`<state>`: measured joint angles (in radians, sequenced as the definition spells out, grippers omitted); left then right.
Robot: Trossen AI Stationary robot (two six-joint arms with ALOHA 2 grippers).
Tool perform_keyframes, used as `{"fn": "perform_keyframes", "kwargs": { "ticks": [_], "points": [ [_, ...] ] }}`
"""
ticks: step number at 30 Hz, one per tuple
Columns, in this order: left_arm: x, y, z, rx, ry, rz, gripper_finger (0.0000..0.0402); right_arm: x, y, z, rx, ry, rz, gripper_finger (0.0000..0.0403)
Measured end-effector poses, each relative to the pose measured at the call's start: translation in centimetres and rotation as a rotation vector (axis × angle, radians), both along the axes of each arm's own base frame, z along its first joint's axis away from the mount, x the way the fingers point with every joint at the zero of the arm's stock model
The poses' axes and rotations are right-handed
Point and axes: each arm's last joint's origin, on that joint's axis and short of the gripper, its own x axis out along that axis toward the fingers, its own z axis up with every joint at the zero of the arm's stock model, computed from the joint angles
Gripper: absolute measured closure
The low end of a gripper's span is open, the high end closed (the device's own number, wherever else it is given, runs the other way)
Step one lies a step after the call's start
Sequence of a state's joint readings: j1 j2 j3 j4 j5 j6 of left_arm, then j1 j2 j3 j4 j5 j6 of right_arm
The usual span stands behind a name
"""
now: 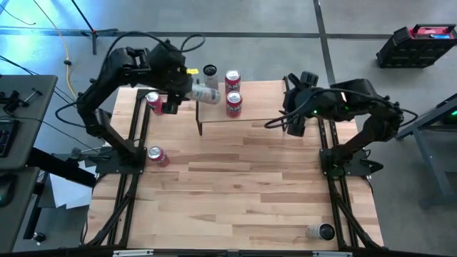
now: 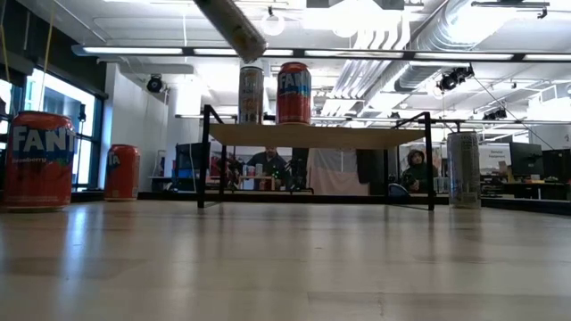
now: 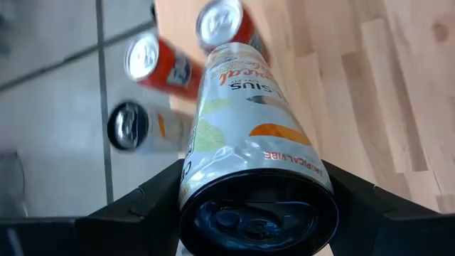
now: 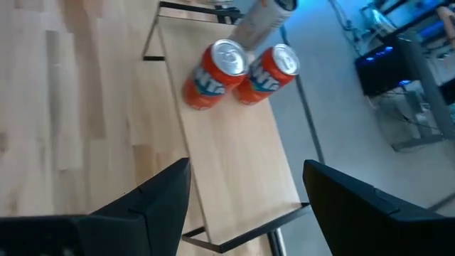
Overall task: Place canned beverage on shelf
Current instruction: Put the white yellow soda can on the shelf aligned with the other white yellow soda can
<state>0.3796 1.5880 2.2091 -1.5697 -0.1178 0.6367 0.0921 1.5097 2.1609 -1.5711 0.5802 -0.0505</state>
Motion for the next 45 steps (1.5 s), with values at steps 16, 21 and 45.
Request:
{"fn": "perform_keyframes", "kwargs": {
  "ticks": [16, 21, 45],
  "points": [
    [1.4, -8.5, -3.5, -0.129, 0.107, -0.205, 0.0159, 0.1, 0.1, -0.1, 0.024, 0.012, 0.034, 0.0147],
    [2.2, -10.6, -6.2, -0.184, 0.205, -0.203, 0.0159, 0.8, 0.3, -0.3, 0.064, 0.003, 0.065, 0.0147],
    [8.8, -12.6, -19.7, -0.363, 0.608, -0.259, 0.0159, 6.8, -0.4, -8.1, -0.02, 0.158, 0.184, 0.0147]
  ]
}}
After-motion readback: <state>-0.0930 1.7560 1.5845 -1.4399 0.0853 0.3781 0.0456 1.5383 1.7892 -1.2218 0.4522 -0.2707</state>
